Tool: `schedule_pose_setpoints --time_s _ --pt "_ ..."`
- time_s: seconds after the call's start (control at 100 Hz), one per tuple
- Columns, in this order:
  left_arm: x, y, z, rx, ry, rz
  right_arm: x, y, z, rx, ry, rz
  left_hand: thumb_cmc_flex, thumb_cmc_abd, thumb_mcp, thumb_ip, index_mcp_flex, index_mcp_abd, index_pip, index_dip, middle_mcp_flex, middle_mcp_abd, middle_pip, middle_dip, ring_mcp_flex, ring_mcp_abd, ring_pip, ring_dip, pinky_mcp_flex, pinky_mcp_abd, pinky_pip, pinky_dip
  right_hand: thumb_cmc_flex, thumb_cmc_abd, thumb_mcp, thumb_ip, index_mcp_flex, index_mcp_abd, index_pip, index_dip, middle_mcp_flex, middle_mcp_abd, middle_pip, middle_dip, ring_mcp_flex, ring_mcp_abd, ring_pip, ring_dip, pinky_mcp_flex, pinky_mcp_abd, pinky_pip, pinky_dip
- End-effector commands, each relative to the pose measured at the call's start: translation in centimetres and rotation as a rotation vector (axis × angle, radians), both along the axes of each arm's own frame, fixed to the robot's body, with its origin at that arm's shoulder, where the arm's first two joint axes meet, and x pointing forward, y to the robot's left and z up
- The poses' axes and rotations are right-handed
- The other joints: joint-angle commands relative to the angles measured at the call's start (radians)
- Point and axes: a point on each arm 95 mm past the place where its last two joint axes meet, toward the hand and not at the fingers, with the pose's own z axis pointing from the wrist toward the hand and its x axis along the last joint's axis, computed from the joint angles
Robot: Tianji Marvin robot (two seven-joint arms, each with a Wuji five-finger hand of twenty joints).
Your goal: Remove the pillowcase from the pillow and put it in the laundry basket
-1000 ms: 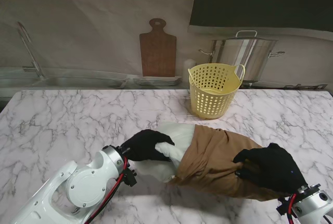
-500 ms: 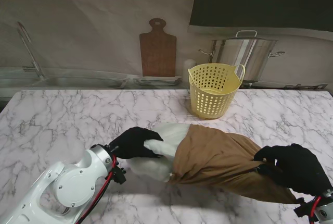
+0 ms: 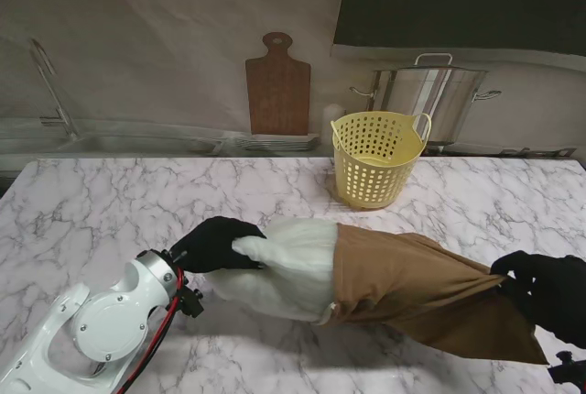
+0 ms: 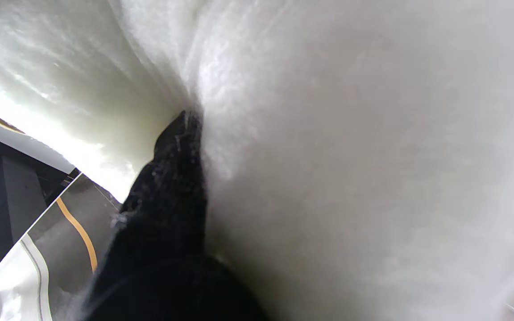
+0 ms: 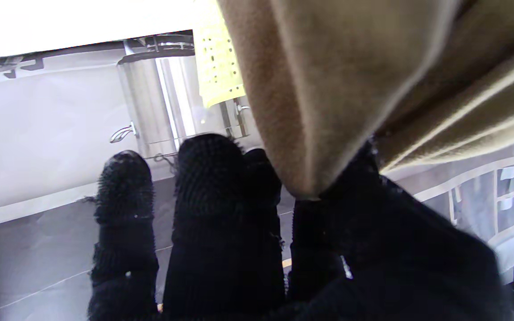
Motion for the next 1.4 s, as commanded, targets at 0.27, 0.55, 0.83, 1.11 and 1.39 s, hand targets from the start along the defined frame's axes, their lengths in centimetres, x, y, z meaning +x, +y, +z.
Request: schedule_pose_setpoints --time_s 0.27,0.55,0.83,1.11,1.39 --pt "0.3 3.7 0.6 0.036 -0.032 0.077 -0.3 -1.8 -0.1 0.006 -0.047 -0.093 0.117 0.069 0.187 0.045 0.068 0.019 0.078 0.042 0.089 0.072 0.087 0.048 0.066 -0.008 0.155 0.053 0.005 -0.035 1.735 -0.018 0.14 0.077 0.176 0.064 0.053 -0.006 0.12 0.087 0.015 0.009 0.044 0.005 0.037 -0.022 0.012 0.017 -0.001 0.017 0.009 -0.015" --pt "1.4 8.0 0.9 0.121 -0.069 0.19 0.4 -2.2 0.0 0.021 -0.068 -0.116 0.122 0.077 0.18 0.04 0.063 0.016 0.071 0.04 0.081 0.069 0.08 0.049 0.055 -0.007 0.149 0.052 -0.007 -0.033 1.73 -0.02 0.14 0.076 0.176 0.063 0.052 -0.004 0.12 0.081 0.013 0.007 0.044 0.003 0.037 -0.021 0.009 0.018 -0.002 0.018 0.01 -0.017" --pt "1.8 11.2 1.5 0.186 -0.143 0.297 0.9 -2.1 0.5 0.026 -0.102 -0.12 0.148 0.099 0.131 0.038 0.056 0.013 0.056 0.035 0.07 0.064 0.059 0.059 0.039 -0.004 0.129 0.06 -0.028 -0.022 1.718 -0.017 0.142 0.073 0.169 0.06 0.045 -0.001 0.114 0.066 0.008 0.006 0.031 -0.01 0.029 -0.01 -0.019 0.007 -0.014 0.025 0.01 -0.017" --pt "2.1 10.9 1.7 0.278 -0.247 0.333 3.2 0.4 -0.8 0.034 -0.029 -0.031 0.171 0.168 0.051 0.024 0.014 -0.035 0.015 0.023 0.011 0.008 0.01 0.07 -0.04 -0.006 0.063 0.068 -0.138 0.013 1.671 -0.01 0.149 0.077 0.095 0.061 -0.006 -0.002 0.08 -0.059 -0.021 -0.005 -0.039 -0.088 -0.017 0.021 -0.179 -0.048 -0.062 0.02 -0.005 -0.012" --pt "2.4 10.1 1.1 0.349 -0.234 0.309 6.2 4.0 -1.8 0.036 0.053 0.116 0.171 0.191 0.033 0.02 -0.005 -0.044 -0.001 0.02 -0.008 -0.009 -0.004 0.078 -0.058 0.001 0.042 0.08 -0.155 0.009 1.668 -0.002 0.09 0.141 -0.167 0.107 -0.162 -0.032 0.045 -0.288 -0.147 -0.001 -0.263 -0.314 -0.175 0.06 -0.534 -0.172 -0.16 0.026 -0.086 -0.004"
